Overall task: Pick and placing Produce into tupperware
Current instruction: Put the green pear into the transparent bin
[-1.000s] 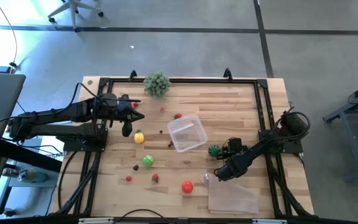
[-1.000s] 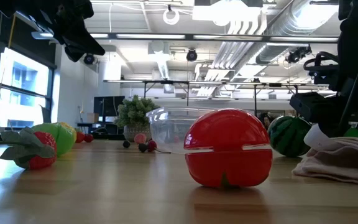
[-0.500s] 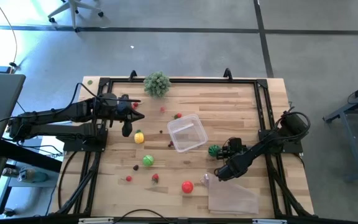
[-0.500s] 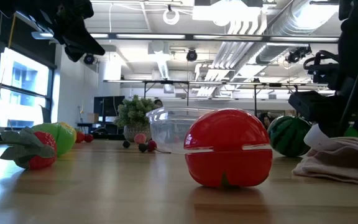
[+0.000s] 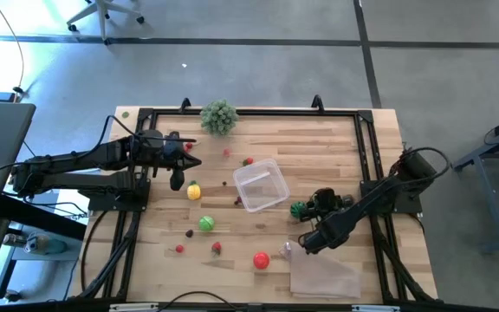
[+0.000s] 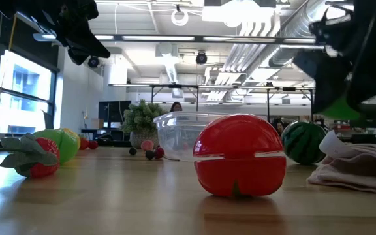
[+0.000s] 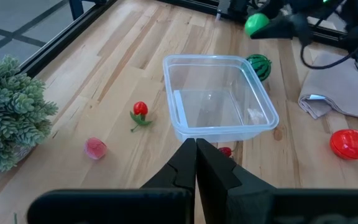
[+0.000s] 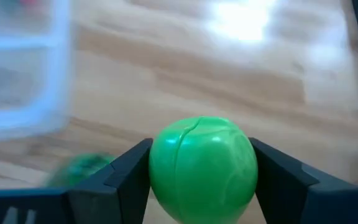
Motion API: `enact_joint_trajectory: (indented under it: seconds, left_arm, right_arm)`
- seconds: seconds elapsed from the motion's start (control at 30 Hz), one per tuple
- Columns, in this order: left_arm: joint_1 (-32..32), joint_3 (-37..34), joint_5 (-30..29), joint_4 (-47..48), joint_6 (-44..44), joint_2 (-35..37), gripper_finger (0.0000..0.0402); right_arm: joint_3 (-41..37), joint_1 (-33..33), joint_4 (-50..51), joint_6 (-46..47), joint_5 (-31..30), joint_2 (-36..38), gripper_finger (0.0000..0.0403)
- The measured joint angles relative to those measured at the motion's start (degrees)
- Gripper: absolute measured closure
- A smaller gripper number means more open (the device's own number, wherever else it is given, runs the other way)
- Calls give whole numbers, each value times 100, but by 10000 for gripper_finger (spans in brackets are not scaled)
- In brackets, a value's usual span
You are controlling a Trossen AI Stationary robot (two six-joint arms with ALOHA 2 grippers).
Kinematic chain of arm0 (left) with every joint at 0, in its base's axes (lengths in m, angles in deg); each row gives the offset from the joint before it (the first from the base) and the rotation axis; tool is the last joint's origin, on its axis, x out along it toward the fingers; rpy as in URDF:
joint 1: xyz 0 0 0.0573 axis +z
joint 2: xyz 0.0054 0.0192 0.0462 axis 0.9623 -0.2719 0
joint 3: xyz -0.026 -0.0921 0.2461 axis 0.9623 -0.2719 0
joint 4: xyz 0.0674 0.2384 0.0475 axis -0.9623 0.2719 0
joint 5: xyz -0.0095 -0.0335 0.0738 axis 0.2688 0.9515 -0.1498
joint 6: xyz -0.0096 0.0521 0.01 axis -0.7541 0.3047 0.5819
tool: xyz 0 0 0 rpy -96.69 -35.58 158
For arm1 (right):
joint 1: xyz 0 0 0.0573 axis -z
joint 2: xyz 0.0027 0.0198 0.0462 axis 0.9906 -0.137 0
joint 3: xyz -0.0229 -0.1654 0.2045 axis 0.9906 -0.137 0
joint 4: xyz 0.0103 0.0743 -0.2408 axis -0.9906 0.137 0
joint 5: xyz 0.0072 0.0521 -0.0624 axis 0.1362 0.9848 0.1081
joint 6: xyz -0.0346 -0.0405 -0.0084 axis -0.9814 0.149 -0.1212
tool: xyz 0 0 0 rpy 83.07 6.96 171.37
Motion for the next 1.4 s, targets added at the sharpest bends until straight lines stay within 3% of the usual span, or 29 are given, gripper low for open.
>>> enact_joint_trajectory:
  seconds: [0.27,0.47,0.57,0.7,0.97,1.4]
  left_arm:
    - [-1,0,-2,0,-2,1,401]
    - [0,0,-2,0,-2,0,401]
    - [-1,0,-1,-1,-2,0,401]
    - [-2,0,0,0,-2,1,401]
    - [0,0,0,-1,-2,1,401]
    - [-1,0,0,-1,-2,0,401]
  right_arm:
    - [1169,567,228,-1779,-955,0,182]
    - [2138,1464,-688,-4389,-1121,0,183]
    - [2411,1984,-1689,-6061,-645,0,183]
    - [2369,2668,-2798,-7493,604,-12,183]
    - [1878,3395,-3293,-8033,2230,-511,183]
    - [1828,3564,-3841,-8728,2867,-1387,183]
